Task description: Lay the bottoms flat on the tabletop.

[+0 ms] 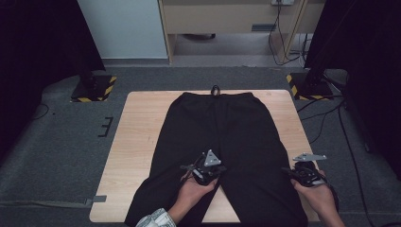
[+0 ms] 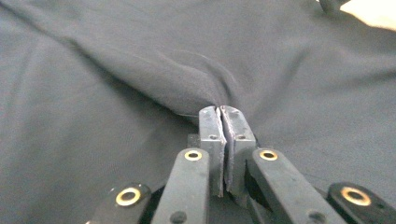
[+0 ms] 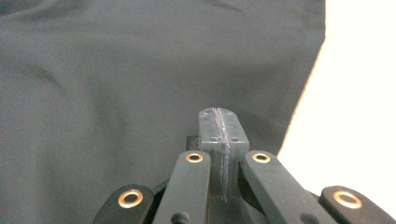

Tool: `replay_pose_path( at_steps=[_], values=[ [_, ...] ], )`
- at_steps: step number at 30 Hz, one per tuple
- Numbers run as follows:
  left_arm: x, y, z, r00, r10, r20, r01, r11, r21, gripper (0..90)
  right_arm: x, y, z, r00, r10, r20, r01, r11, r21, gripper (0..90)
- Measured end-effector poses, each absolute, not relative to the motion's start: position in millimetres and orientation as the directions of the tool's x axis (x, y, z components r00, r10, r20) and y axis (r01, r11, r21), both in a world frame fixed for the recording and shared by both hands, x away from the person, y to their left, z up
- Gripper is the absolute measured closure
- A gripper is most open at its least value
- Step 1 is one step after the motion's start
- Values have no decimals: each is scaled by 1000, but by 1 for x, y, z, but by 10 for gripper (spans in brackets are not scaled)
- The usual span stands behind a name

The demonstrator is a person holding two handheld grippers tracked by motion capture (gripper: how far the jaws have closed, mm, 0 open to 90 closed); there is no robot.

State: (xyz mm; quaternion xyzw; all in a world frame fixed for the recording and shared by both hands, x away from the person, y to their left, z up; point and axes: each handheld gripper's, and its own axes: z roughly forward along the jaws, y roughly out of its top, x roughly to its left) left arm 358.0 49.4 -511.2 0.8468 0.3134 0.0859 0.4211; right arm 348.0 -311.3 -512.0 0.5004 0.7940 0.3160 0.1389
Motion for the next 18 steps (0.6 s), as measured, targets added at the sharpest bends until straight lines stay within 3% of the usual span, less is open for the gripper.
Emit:
replay_pose_path(
  at_steps=[1,3,4,6,9,11,14,18],
  values=[
    [358,55,-510,785,609,-117,462,-449,765,865,347,-312,-512,-455,886,92,713,301,634,900],
    [360,61,-510,777,617,-124,469,-437,767,814,347,-317,-512,-434,897,87,711,281,645,749],
    [361,63,-510,772,622,-128,471,-424,774,729,348,-318,-512,-414,906,93,715,260,649,619],
    [363,65,-509,769,627,-125,460,-407,789,535,356,-320,-511,-393,914,97,703,231,673,508],
    [366,64,-509,754,644,-131,461,-376,804,464,369,-321,-513,-367,923,115,701,193,687,429],
    [369,59,-513,747,652,-132,476,-386,790,498,379,-321,-516,-354,927,123,706,179,686,430],
    [374,53,-520,743,656,-131,497,-411,764,594,391,-319,-521,-348,930,116,718,185,672,520],
    [380,49,-526,736,664,-131,511,-418,751,742,394,-316,-521,-359,926,112,732,205,649,851]
  ],
)
